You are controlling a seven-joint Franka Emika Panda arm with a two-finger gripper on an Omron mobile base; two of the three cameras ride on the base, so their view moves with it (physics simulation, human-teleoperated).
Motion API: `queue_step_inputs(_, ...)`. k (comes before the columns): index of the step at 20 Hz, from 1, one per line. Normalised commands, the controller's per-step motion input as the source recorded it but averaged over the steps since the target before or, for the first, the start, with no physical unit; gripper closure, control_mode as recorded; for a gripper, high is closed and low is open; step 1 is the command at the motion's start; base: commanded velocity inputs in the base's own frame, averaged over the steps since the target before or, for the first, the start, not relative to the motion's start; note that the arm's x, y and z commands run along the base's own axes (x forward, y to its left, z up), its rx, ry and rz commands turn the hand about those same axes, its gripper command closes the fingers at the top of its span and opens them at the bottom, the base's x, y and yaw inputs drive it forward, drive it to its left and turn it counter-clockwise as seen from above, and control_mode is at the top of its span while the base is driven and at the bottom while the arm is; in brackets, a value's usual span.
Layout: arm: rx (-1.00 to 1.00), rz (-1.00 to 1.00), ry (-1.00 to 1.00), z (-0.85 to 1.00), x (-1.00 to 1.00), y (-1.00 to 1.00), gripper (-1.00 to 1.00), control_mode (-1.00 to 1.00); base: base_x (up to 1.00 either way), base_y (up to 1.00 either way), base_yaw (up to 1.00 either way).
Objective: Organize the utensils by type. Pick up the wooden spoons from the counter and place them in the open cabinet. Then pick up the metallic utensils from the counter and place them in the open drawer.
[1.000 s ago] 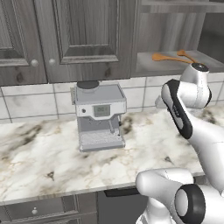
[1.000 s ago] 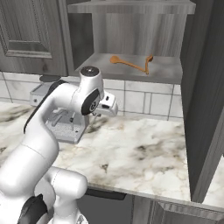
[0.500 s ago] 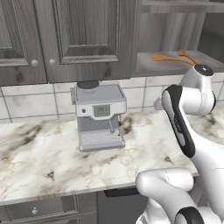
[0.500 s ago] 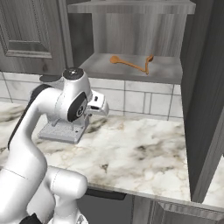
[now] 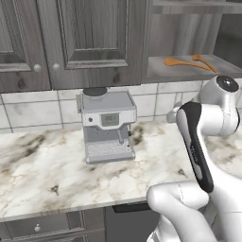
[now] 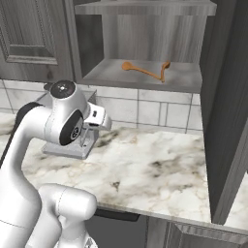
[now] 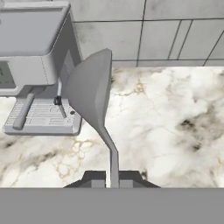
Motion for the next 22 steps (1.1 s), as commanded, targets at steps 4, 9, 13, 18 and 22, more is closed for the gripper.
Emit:
queue_step_inputs(4,0.00,0.00,0.00,0.01,-0.08,0.00,1.00,-1.00,0.00,0.00,0.00)
queue_step_inputs(9,0.00,0.00,0.02,0.00,0.00,0.01,1.00,-1.00,0.00,0.00,0.00)
queue_step_inputs(13,0.00,0.00,0.05,0.00,0.01,0.03,1.00,-1.00,0.00,0.00,0.00)
queue_step_inputs(18,0.00,0.00,0.00,0.00,0.00,0.00,1.00,1.00,-0.02,0.04,0.00)
queue_step_inputs(22,0.00,0.00,0.00,0.00,0.00,0.00,1.00,1.00,-0.33,0.00,-0.10)
